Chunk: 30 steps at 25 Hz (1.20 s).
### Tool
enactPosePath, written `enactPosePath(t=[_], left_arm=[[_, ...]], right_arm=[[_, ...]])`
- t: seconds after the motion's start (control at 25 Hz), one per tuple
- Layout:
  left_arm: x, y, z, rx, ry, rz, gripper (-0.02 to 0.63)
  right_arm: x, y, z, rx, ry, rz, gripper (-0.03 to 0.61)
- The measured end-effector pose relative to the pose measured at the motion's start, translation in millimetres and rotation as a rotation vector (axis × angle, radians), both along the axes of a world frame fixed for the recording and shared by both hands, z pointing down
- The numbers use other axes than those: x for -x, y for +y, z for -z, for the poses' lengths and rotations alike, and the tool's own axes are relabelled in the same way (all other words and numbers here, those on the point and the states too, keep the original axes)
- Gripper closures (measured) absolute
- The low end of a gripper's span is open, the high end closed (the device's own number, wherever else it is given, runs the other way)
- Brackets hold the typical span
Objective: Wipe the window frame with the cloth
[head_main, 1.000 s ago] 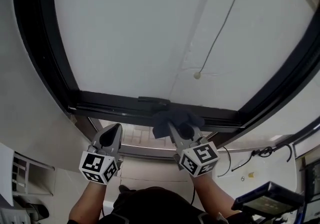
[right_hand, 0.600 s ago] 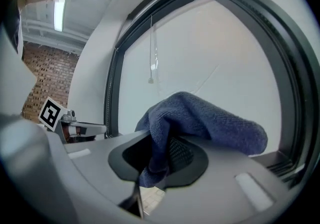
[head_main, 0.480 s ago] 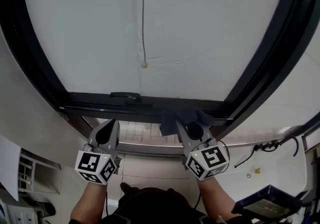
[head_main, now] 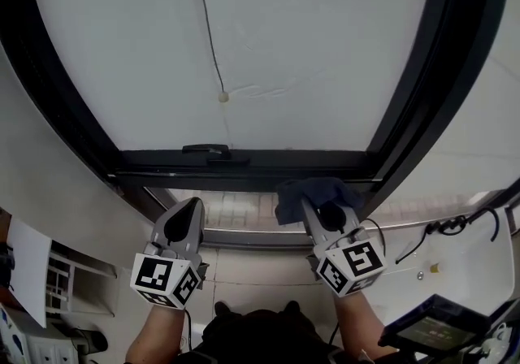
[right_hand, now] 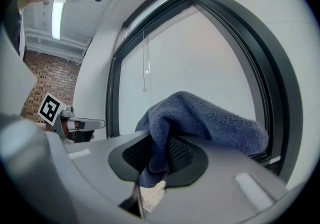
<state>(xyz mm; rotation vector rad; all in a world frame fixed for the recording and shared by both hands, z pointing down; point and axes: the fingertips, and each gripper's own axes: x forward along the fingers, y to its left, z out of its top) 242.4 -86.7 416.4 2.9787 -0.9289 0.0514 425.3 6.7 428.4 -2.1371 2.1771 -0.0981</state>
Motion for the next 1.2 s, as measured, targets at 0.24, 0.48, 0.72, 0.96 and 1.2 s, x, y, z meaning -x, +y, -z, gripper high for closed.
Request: enactPosePath(t=[0.24,0.48,0.72,0.96,1.2], left_arm=[[25.7,-9.5,16.7,-0.034,0.018,-0.038,0.620],[33.8,-14.1,13.6,-0.011,0.039,-0.078,0.620],[36.9,-18.8,8.3,0.007,0.043,-0.088,0.620],[26.7,-10.3,-2.0,0.025,0.036,-0.130,0.620],[21.1,-3.0,-4.3,0.027,0.038,-0.136,0.620]], right_arm=[[28.1,5.0,7.2,0.000,0.017,-0.064,0.517],[37.3,7.2,14.0,0.005,0.026,-0.097,0.517],[38.8,5.3,6.2,0.031,0.026,-0.117,0.517],[39.8,4.3,6.4,0.038,0.030,-0.103,0.517],[39.5,3.0,8.2,0.035,0.043,-0.086,0.517]])
